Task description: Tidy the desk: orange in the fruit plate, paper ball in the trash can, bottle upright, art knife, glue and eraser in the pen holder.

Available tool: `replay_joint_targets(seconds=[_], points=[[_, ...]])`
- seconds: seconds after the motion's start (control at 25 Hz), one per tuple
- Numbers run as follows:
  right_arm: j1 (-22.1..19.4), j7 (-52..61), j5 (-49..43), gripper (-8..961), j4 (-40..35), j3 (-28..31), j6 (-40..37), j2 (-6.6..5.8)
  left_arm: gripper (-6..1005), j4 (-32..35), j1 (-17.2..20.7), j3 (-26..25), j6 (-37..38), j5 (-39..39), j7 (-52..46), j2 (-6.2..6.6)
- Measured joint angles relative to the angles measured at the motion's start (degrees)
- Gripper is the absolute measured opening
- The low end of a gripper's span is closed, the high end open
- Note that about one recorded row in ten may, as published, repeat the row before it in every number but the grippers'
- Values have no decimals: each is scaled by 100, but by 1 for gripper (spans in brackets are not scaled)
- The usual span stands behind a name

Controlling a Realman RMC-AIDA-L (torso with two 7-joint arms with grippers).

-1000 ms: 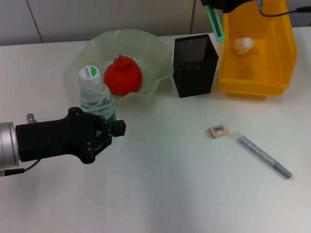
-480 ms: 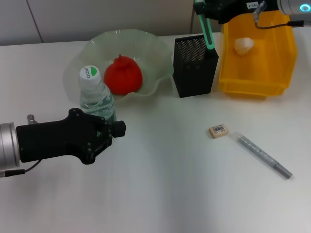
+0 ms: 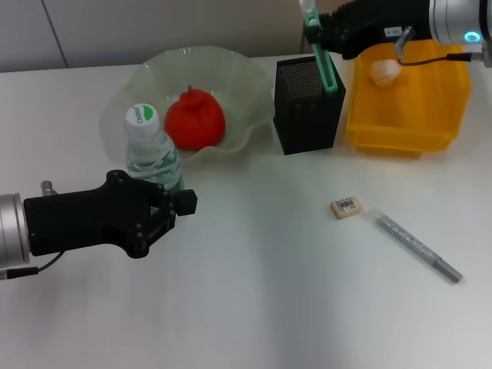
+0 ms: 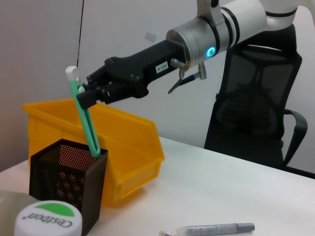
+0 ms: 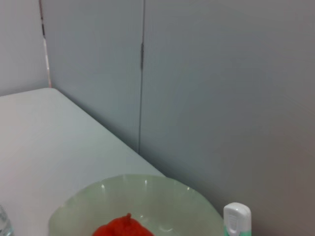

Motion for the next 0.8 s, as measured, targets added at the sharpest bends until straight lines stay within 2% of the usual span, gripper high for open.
replay_joint_targets(seconds=[0.28,0.8], points=[[52,-213,167,202,328,61,25,-49,5,-9,3,-1,6,0,2,2],[-47,-42,242,207,418,113,77,-18,5,-70,18,-1,17,-1,11,2]])
